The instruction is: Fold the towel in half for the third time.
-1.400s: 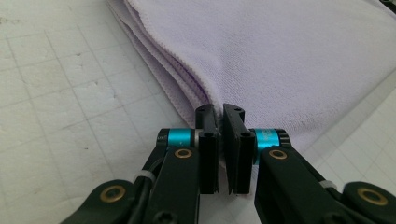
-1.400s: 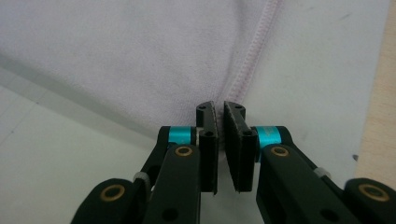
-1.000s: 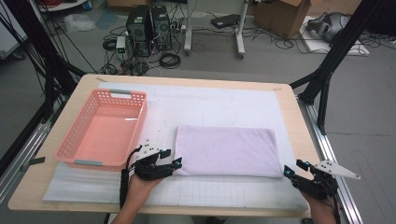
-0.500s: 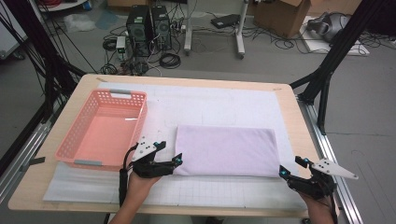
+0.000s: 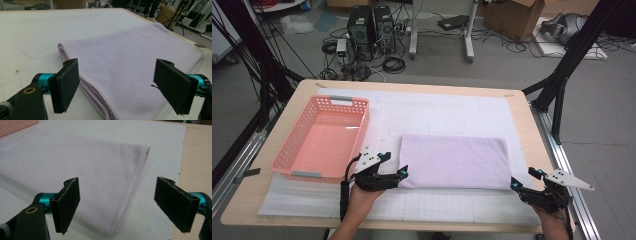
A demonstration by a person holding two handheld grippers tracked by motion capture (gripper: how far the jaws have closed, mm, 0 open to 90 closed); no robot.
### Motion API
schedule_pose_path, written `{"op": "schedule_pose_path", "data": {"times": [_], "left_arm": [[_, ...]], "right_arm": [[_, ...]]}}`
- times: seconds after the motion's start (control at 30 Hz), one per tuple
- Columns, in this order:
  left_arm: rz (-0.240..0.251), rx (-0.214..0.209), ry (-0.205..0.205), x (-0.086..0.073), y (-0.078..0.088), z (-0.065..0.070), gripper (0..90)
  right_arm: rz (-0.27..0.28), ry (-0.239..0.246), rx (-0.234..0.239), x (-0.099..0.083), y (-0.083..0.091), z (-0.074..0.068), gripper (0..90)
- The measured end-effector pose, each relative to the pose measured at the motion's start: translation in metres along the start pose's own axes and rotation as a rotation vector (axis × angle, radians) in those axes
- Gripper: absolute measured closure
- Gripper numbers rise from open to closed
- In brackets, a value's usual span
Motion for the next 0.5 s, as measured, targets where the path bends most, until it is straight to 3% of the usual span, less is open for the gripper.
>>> {"op": "schedule_pose_path", "data": {"times": [0.27, 0.5], "left_arm": [[-0.039, -0.031, 0.001, -0.007, -0.003, 0.003, 22.8], [-0.083, -0.025, 0.004, -0.016, -0.007, 0.007, 22.6]], "right_arm": [[-0.006, -0.003, 0.007, -0.001, -0.002, -0.001, 19.7], [-0.022, -0.015, 0.014, -0.006, -0.003, 0.002, 19.7]]}}
Point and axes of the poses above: each handheld gripper's, and its own axes: y roughly backward along the jaws, x roughly out of its top, z roughly to its right, the point moved 10 cm from there along -y, roughly forward along the jaws, and after that the axes turned 9 degrees about x, right-handed, at the moved point
